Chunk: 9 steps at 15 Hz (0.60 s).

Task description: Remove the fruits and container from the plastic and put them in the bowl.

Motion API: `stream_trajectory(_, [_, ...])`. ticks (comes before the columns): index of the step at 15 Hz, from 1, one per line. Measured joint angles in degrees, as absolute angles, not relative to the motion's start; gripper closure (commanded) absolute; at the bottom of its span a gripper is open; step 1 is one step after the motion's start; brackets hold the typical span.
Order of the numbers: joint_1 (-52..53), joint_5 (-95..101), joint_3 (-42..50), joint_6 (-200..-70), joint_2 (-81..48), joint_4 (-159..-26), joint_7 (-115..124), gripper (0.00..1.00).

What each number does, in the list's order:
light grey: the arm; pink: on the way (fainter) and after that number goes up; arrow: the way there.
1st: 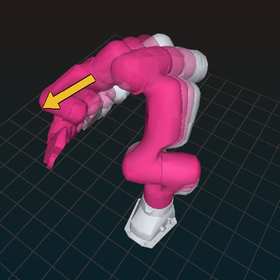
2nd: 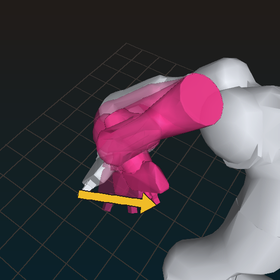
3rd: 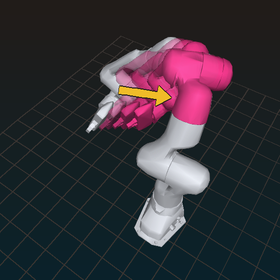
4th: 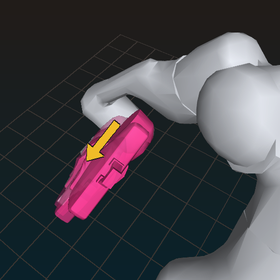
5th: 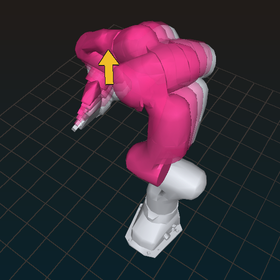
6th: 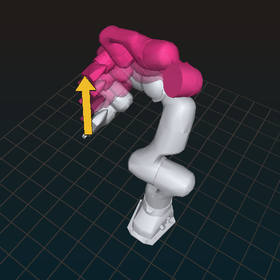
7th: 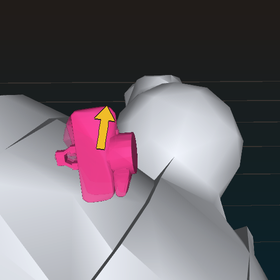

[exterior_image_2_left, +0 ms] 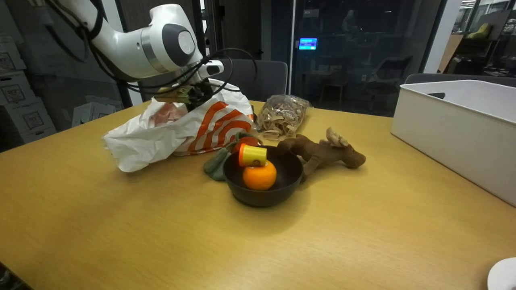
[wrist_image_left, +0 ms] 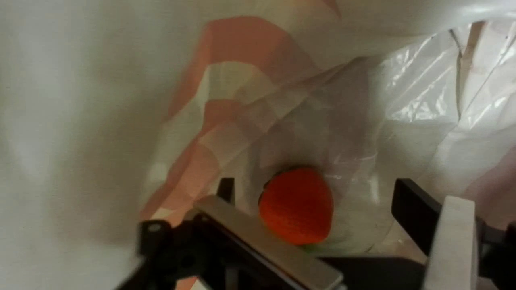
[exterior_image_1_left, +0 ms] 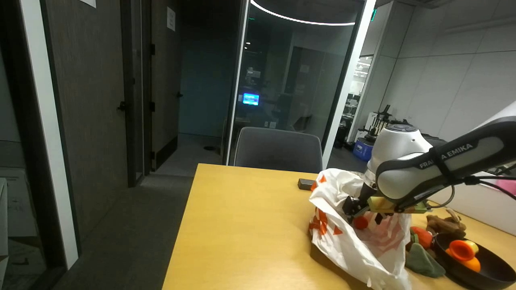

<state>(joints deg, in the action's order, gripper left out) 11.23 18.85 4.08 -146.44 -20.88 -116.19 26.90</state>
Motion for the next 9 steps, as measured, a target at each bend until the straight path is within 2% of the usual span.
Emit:
stream_trajectory(4, [13.1, 21.7, 6.3, -146.6, -23.2, -113.4, 31.6, 0.01])
stream_trajectory(7, [14.0, 22.0, 7.1, -146.6, -25.3, -111.6, 33.7, 0.08])
stream_trajectory(8, [14.4, 22.1, 7.4, -146.6, -26.1, -111.0, 34.5, 0.01])
stream_trajectory(9, [14.8, 22.3, 7.9, -146.6, -26.8, -110.3, 35.7, 0.02])
